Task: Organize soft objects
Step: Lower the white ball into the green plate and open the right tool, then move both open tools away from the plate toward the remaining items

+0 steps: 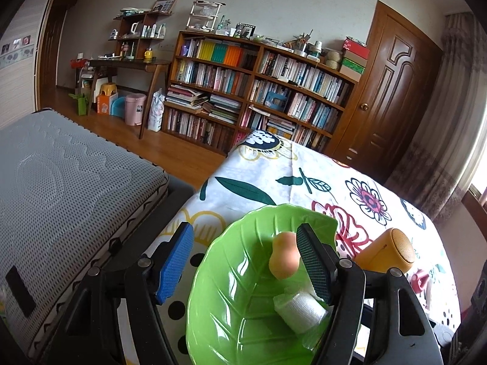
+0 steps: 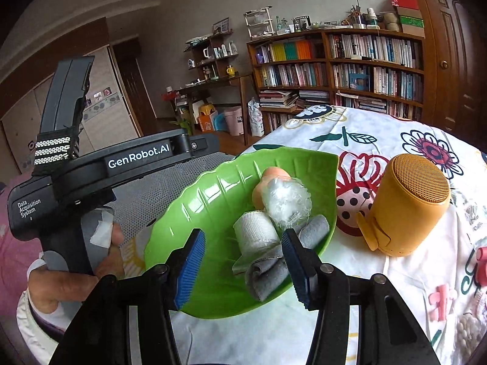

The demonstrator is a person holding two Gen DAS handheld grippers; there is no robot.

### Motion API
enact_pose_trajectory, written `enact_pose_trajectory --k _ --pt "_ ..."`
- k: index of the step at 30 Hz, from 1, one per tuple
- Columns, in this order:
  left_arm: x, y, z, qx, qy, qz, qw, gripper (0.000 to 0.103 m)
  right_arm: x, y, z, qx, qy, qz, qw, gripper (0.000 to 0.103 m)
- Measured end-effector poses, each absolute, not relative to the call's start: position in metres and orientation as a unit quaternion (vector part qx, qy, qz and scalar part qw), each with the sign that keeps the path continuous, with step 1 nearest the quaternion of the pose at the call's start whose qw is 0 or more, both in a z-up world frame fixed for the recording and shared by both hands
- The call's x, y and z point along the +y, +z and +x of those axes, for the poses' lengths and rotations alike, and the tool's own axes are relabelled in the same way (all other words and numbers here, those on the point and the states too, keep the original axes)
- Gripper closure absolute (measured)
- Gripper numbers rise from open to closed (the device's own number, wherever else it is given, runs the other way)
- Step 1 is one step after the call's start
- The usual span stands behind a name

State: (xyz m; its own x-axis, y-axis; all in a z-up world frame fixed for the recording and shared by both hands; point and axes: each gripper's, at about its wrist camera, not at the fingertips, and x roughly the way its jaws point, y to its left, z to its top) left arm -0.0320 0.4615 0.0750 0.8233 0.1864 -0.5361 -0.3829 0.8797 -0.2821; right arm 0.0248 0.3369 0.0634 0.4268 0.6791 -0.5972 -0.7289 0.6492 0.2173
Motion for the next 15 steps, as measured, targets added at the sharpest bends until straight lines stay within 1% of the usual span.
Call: enact_pose_trajectory --k 5,15 --pt "0.458 0.073 -0.029 0.259 0.148 -0.188 0.936 0.032 0.327 0.065 0.018 0.321 0.389 -0.030 0.863 0.047" --pt "0.455 0.071 -0.028 0.261 0.143 -0.185 0.936 0.032 0.337 0.056 0.029 0.353 0.380 -0.039 0.854 0.047"
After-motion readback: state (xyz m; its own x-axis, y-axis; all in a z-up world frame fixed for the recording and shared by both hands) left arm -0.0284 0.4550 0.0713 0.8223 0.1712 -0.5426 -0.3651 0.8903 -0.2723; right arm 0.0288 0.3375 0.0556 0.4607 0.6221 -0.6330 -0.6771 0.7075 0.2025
